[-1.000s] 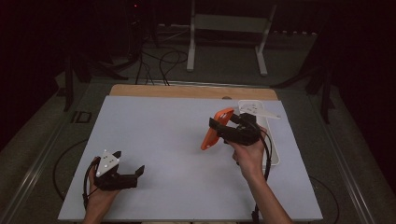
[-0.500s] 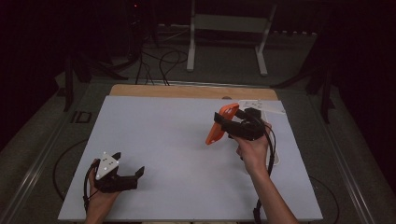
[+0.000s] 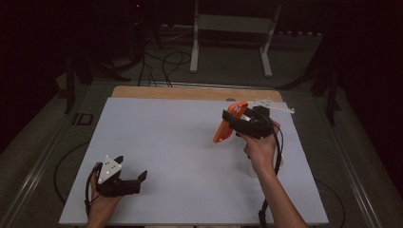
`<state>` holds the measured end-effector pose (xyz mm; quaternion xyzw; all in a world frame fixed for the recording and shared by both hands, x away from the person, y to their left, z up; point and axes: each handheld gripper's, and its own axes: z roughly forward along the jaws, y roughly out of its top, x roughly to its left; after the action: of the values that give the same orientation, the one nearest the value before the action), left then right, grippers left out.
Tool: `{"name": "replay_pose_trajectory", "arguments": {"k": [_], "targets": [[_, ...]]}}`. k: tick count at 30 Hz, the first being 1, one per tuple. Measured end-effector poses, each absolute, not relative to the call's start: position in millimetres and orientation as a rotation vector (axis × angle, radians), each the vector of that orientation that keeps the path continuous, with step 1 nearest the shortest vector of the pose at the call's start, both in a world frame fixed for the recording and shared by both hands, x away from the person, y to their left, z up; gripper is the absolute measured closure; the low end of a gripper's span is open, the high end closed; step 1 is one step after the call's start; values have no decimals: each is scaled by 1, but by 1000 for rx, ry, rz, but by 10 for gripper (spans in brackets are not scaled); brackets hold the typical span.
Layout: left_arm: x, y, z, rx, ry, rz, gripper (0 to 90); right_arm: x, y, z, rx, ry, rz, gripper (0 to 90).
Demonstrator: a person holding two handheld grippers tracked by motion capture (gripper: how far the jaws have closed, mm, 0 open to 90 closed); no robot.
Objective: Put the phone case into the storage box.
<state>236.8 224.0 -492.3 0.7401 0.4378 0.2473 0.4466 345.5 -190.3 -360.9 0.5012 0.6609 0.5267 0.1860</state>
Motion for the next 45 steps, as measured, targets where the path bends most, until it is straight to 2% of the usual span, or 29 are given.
{"name": "replay_pose_trajectory", "arguments": {"k": [45], "targets": [[236,225,-492,1829,1090,615,5,371,-226,-341,1506,1696,1403,169]]}}
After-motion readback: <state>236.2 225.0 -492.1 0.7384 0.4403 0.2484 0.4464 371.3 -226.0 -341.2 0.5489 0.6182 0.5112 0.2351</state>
